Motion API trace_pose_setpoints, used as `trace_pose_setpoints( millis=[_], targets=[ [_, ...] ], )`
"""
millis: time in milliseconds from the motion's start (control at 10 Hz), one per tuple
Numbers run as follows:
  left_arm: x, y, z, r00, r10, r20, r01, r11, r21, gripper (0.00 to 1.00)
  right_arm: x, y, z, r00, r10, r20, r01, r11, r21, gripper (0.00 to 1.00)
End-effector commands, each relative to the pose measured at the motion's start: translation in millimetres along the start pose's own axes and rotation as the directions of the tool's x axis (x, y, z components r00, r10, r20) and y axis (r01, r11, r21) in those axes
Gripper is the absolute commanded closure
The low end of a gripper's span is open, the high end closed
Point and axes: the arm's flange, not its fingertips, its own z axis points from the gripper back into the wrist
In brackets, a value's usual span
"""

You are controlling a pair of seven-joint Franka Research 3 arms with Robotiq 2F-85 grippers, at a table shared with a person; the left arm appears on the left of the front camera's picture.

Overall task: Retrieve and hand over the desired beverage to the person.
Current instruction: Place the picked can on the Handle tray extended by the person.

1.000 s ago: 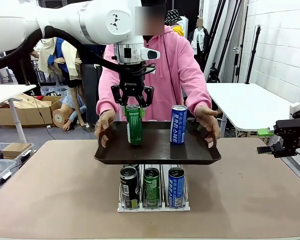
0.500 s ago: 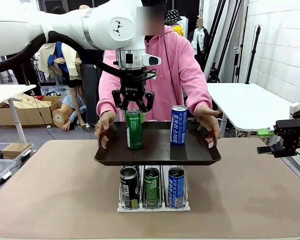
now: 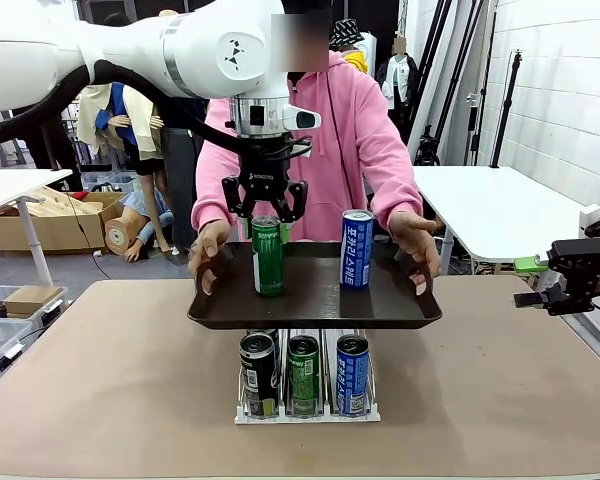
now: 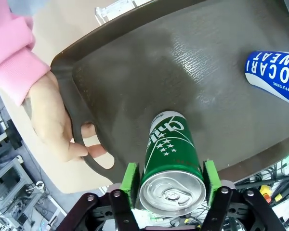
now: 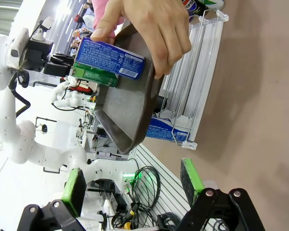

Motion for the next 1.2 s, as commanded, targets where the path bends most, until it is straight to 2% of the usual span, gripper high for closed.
trace_pose_setpoints(
  millis=[0,500,700,800,1100],
  targets=[
    [-3,4,13,1.0,0.003,0.022,-0.003,1.0,0.004,0.0,0,0,0,1.0,0.001,0.003,-0.001,1.0,0.011,0.0],
    [-6,3,52,0.997,0.0,0.075,-0.001,1.0,0.02,0.0,0,0,0,1.0,0.001,0.003,-0.001,1.0,0.011,0.0],
    [-5,7,51,0.999,-0.018,0.048,0.016,0.999,0.045,0.0,0,0,0,1.0,0.001,0.003,-0.001,1.0,0.011,0.0],
    [-6,3,51,0.998,0.004,0.07,-0.003,1.0,-0.015,0.0,0,0,0,1.0,0.001,0.003,-0.001,1.0,0.011,0.0],
    [-6,3,51,0.998,0.004,0.07,-0.003,1.0,-0.015,0.0,0,0,0,1.0,0.001,0.003,-0.001,1.0,0.011,0.0]
  ],
)
